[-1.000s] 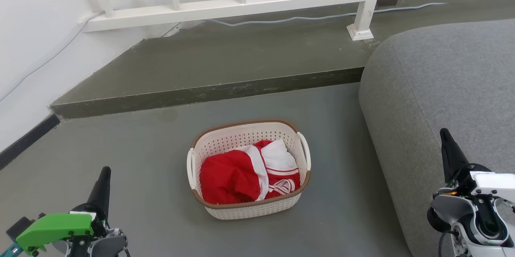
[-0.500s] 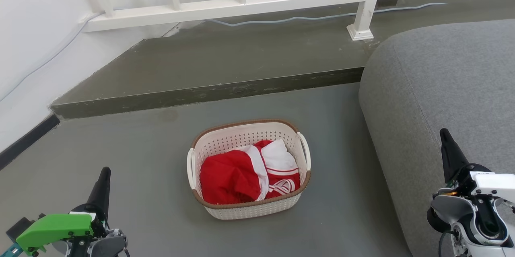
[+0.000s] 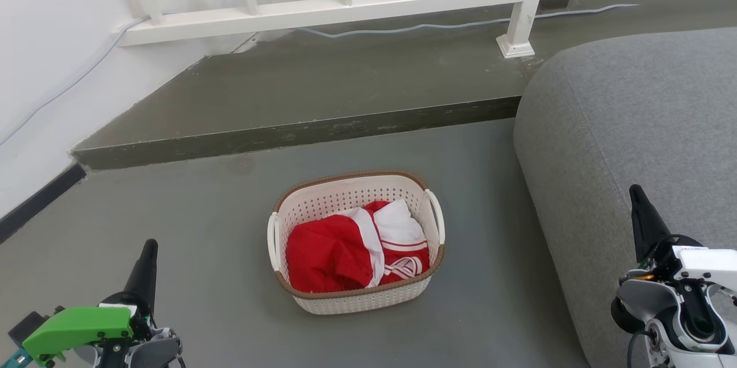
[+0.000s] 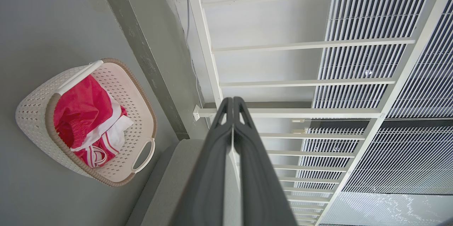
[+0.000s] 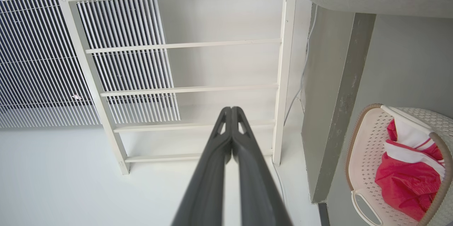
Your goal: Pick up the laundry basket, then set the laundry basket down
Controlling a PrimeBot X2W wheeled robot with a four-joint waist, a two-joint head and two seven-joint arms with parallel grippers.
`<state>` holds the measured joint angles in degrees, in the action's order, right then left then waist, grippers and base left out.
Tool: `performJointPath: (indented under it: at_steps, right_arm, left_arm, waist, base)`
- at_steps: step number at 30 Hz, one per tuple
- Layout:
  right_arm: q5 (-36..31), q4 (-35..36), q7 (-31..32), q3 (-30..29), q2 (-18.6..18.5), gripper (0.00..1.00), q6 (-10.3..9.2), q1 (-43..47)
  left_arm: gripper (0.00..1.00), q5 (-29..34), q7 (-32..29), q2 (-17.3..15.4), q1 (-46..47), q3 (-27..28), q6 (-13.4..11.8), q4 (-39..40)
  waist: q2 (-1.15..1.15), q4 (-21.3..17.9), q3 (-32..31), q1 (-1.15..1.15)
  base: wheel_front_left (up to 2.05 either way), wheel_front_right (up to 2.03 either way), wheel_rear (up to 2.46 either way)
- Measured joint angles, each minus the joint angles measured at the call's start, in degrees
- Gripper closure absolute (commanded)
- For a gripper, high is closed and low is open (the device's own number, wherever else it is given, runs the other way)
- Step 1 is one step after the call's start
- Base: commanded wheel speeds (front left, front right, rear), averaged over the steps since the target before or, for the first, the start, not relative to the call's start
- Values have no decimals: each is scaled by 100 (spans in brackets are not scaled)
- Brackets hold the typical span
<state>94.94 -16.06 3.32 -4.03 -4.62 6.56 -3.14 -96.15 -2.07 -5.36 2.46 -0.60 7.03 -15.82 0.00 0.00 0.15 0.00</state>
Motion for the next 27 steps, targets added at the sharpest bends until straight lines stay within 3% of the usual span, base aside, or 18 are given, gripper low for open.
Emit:
performJointPath:
  at_steps: [27]
  right_arm:
    - [-1,-5,3,-15,4,100,24,-2]
  left_arm:
    - [100,0,-23,2,7,15,1,-9]
  waist:
    - [0,0,-1,0]
  base:
    - [0,0,0]
